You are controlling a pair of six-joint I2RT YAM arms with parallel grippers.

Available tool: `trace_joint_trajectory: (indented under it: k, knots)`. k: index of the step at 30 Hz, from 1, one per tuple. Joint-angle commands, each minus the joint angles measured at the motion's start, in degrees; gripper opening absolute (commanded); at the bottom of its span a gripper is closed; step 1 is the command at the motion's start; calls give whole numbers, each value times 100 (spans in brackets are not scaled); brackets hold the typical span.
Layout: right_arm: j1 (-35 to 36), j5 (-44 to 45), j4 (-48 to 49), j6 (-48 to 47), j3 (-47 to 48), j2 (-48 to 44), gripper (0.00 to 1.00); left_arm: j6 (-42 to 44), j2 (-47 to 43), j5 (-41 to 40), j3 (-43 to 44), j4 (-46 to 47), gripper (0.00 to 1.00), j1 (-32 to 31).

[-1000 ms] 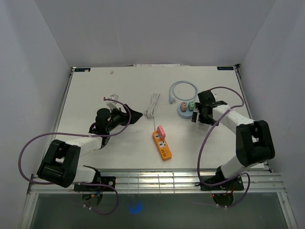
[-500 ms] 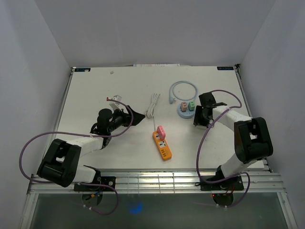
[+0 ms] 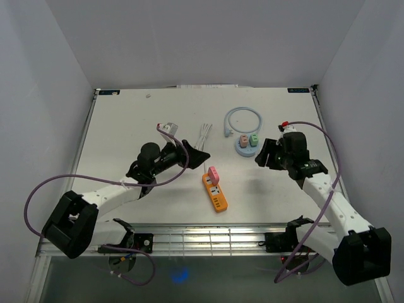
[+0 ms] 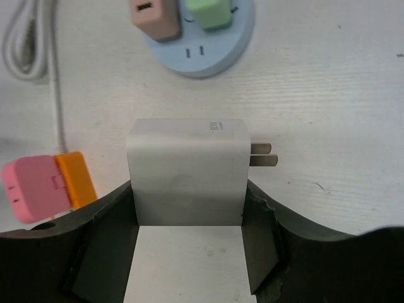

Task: Insert the plug

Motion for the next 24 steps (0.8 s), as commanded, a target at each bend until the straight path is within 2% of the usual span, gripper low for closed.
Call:
trace_joint_trajectory:
  k: [1,6,11,17,24]
  knots:
    - [-2,-821,655,-254,-209,-720,51,-277,-310,-151,603,-409,98,-291]
    - [16,-1303,805,-596,-324,-1328,51,-269,-126,-459,1429,-1147,98,-855]
    - [112,-1629,981,-772,-421,-1583,50,-331,760,-433,2772,-2218,98,-1057]
    - [235,-1656,999,-781,-386,-1531,50,73,1428,-758,3792,-3070,98,-1374]
    - [393,-1568,1060,-807,-333,-1548,50,74,1887,-644,4234,-3486,98,-1453]
